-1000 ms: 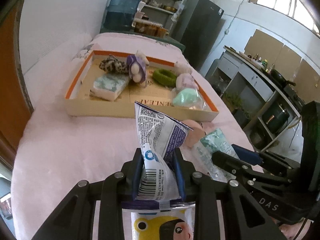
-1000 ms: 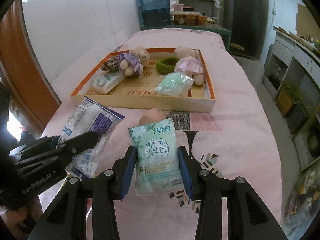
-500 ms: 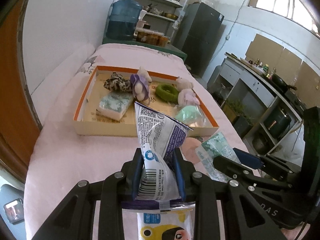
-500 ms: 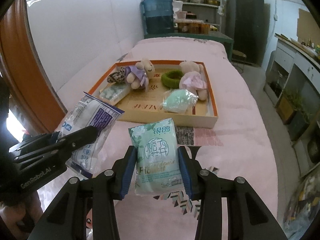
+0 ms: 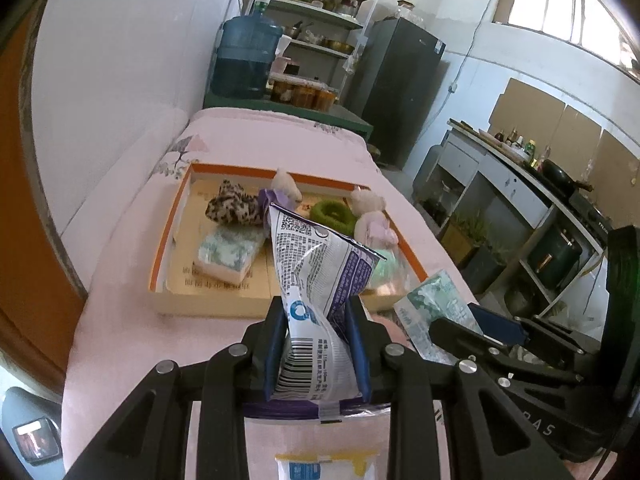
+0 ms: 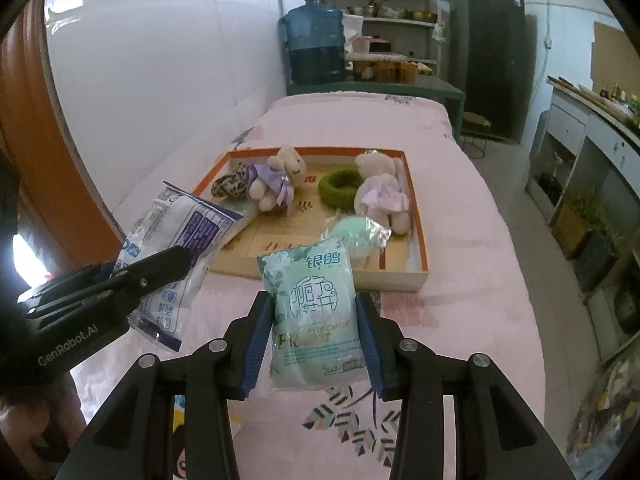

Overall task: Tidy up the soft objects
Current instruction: 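Carry the diaper bag and green wipes pack over the box lid with both grippers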

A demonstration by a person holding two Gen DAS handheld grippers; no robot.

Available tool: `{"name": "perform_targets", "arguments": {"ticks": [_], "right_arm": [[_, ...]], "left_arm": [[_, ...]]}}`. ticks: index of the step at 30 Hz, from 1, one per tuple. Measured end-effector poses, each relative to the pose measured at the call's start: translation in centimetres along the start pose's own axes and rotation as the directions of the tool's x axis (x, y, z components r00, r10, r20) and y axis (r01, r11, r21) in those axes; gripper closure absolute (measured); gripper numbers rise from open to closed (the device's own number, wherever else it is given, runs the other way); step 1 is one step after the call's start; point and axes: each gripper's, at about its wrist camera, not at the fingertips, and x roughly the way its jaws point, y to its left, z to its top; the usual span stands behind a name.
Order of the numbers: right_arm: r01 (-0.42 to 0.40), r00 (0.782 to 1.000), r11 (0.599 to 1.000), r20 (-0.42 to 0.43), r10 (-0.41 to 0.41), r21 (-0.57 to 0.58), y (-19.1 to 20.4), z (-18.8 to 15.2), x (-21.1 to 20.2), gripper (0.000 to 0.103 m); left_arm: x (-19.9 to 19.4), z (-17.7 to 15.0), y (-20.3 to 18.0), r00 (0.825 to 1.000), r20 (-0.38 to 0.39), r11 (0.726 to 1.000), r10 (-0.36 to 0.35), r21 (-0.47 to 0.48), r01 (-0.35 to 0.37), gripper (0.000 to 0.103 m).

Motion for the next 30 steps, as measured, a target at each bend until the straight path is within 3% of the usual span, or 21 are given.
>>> {"name": "perform_targets", "arguments": {"ticks": [30], "right_arm": [[-0.020, 0.998, 0.998, 0.067, 0.017, 0.056, -1.2, 5.3, 2.9, 0.059]], "left_arm": [[4.0, 5.3, 0.7, 0.999, 0.049, 0.999, -0.016, -0.044, 0.018, 0.073]]}}
